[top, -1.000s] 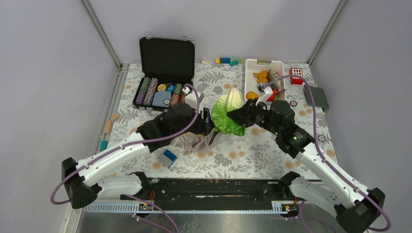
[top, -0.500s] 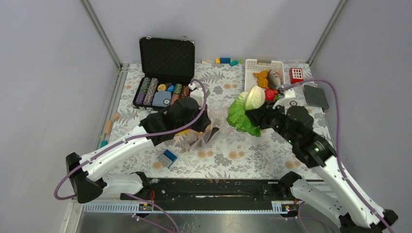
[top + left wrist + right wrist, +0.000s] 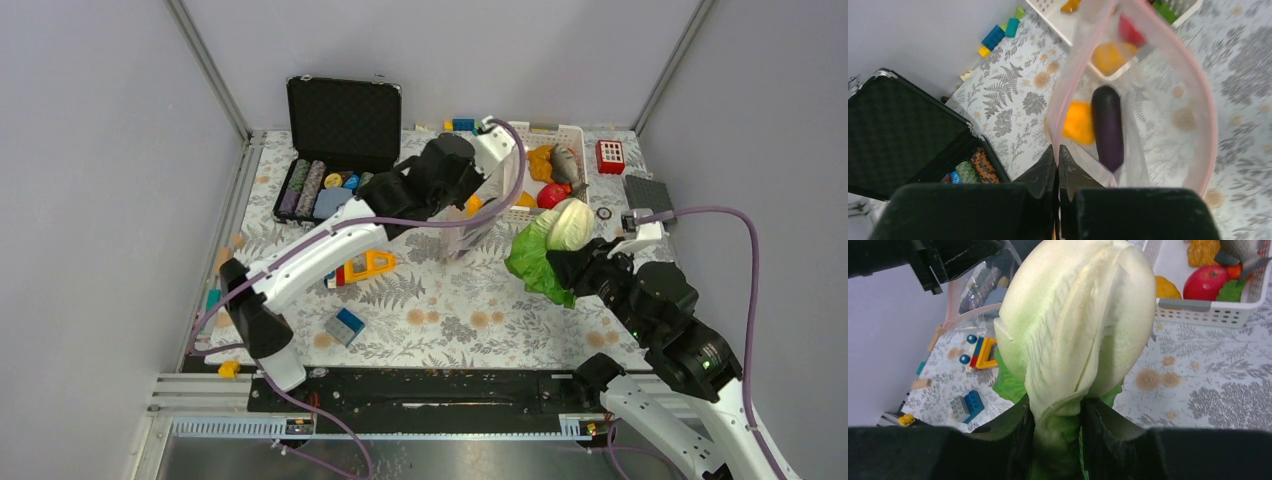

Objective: Place the food in the zip-top bag and seal the zipper
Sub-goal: Place the fake vegetable in the zipper food storage bag.

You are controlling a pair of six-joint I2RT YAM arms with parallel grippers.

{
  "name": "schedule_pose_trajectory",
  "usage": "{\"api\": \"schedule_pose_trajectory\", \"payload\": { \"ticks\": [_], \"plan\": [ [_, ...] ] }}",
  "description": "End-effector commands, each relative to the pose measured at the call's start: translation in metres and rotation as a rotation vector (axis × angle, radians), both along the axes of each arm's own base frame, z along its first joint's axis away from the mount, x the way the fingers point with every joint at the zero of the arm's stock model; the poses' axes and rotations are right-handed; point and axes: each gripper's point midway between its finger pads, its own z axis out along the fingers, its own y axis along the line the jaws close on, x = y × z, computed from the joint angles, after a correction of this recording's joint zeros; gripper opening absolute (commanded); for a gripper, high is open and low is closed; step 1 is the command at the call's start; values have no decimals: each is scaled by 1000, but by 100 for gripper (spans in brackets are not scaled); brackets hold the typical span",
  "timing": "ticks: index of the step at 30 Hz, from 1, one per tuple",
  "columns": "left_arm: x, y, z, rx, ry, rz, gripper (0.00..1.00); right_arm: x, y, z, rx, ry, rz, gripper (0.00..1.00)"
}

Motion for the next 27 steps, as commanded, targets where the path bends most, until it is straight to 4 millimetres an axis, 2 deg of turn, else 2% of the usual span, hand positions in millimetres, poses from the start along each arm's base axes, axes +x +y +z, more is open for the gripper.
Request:
{"api": "schedule_pose_trajectory", "payload": {
  "ticks": [1, 5, 8, 13, 17, 20, 22, 24, 27],
  "plan": [
    [16, 2, 2, 145, -104, -25, 0, -8, -1, -10, -38, 54, 22, 0],
    [11, -4, -17, 152, -75, -70, 0, -12, 12, -33, -54, 160, 82, 0],
    [8, -8, -27, 136, -51, -86, 0, -17, 35, -40, -28, 231, 183, 0],
    [-7, -15, -35, 91, 12, -142, 0, -35, 77, -24, 70, 327, 403, 0],
    [-24, -15, -40, 62, 19, -193, 0, -38, 86, -8, 162, 381, 431, 1],
    [-34, -10, -49, 40, 29, -202, 0, -44, 101, 3, 280, 460, 498, 3],
    [-44, -10, -48, 7, 41, -238, 0, -47, 112, 3, 374, 558, 554, 4],
    [-55, -10, -47, -20, 44, -278, 0, -42, 121, 3, 474, 643, 597, 1],
    [-60, -9, -42, -60, 15, -288, 0, -27, 127, -4, 606, 724, 597, 0]
  ]
}}
